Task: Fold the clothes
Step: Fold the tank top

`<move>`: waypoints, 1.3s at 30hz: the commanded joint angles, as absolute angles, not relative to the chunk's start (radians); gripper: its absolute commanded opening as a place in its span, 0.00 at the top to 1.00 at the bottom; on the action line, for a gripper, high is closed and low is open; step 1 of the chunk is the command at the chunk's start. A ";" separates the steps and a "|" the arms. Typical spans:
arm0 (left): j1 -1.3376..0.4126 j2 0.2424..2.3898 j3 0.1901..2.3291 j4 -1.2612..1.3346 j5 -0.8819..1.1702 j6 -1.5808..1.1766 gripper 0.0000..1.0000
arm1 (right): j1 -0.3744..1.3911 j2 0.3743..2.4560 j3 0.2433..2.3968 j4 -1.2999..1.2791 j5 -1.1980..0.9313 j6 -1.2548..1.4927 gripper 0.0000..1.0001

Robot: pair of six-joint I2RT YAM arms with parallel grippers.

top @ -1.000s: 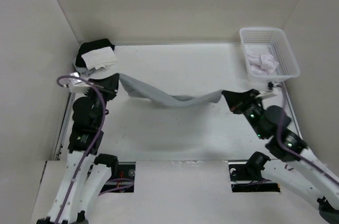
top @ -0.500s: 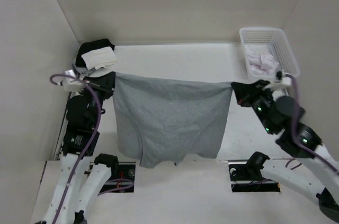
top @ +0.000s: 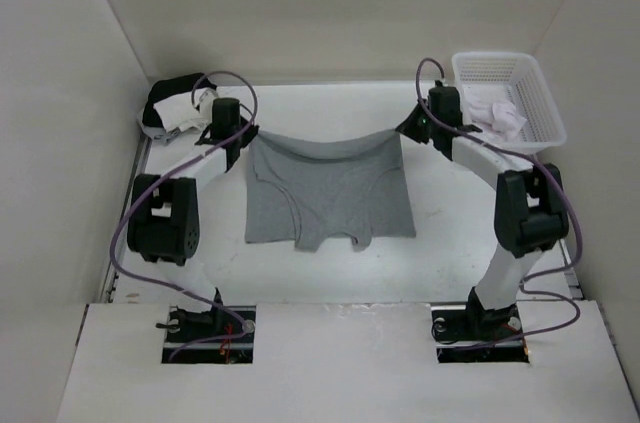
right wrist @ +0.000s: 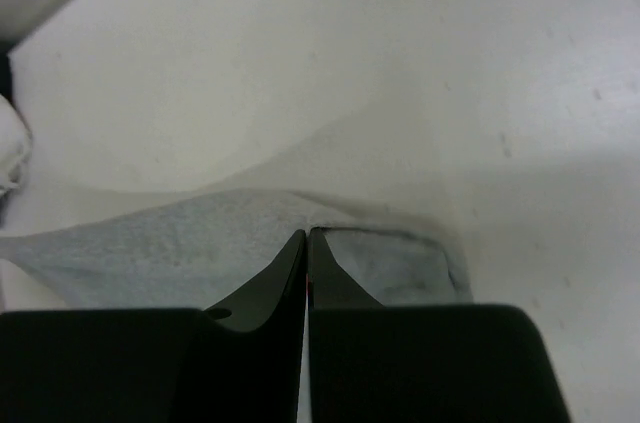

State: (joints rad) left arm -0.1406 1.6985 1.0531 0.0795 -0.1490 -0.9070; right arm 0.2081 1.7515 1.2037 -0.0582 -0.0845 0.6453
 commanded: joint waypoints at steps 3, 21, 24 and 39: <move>-0.108 1.782 1.267 0.170 -0.091 -0.879 0.99 | 0.169 1.821 1.422 0.005 -0.176 0.638 0.97; 0.015 1.183 0.490 0.390 0.000 -1.052 0.99 | 0.202 1.257 0.632 0.215 -0.077 0.750 0.97; 0.031 1.097 0.424 0.361 0.040 -1.046 0.99 | 0.220 1.186 0.551 0.209 -0.068 0.755 0.97; 0.119 0.936 0.166 0.298 0.086 -0.983 0.77 | 0.317 1.086 0.321 0.149 0.003 0.839 0.63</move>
